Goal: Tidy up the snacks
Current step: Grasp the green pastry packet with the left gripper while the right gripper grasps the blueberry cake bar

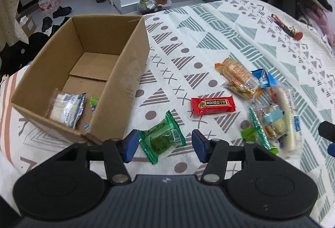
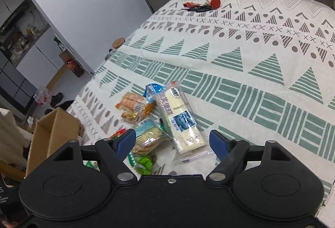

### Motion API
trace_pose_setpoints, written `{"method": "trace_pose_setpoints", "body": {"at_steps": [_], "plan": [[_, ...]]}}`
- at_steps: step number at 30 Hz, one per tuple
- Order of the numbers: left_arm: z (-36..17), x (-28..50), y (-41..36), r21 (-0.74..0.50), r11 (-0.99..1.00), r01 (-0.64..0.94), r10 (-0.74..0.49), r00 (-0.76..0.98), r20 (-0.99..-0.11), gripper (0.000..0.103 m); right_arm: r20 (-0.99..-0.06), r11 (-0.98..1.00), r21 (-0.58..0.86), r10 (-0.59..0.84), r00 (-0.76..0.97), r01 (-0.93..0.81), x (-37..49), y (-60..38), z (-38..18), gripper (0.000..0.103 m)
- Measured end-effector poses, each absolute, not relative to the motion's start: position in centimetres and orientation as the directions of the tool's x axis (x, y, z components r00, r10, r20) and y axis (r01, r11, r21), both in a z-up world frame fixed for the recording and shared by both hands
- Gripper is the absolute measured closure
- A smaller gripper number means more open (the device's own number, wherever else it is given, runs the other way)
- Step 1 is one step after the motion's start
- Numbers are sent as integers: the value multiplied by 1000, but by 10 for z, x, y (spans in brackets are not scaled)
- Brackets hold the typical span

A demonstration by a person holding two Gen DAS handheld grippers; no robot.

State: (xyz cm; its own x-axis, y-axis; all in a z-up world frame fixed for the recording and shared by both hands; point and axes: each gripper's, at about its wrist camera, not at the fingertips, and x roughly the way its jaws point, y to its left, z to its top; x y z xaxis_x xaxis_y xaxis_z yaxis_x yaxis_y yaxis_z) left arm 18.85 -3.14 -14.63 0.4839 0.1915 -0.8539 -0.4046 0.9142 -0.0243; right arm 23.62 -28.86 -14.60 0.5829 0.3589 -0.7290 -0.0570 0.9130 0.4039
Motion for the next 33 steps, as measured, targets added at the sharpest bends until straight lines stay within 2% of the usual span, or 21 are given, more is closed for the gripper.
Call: {"method": "trace_pose_setpoints", "body": {"at_steps": [8,15,20,25,26,27,29,32,33], "plan": [[-172,207,-31,54,916,-398,248,454,-856,48,-764,940,335,315,562,-72,261,-279,-164,26],[-185,212,-33,73,925,-373,254,462,-850,48,-787,942,323,321,527,-92,274,-274,-180,26],[-196,215,-32,76,924,-375,251,445,-859,48,-801,948,303,311,511,-102,287,-268,-190,26],[-202,215,-26,17,920,-391,201,435,-878,51,-814,949,296,308,493,-105,292,-267,-199,26],[-202,214,-27,12,921,-390,196,436,-878,55,-818,951,293,303,488,-98,292,-268,-201,28],[-203,214,-27,3,921,-389,189,440,-878,66,-824,952,291,299,482,-93,292,-268,-203,33],[-202,213,-30,6,927,-376,187,447,-875,69,-829,956,277,289,478,-98,290,-268,-204,54],[-198,209,-32,-11,929,-370,171,456,-874,71,-829,951,290,304,469,-103,286,-269,-203,68],[-195,207,-31,-30,927,-373,157,461,-874,71,-830,951,293,304,468,-99,284,-269,-202,69]]}}
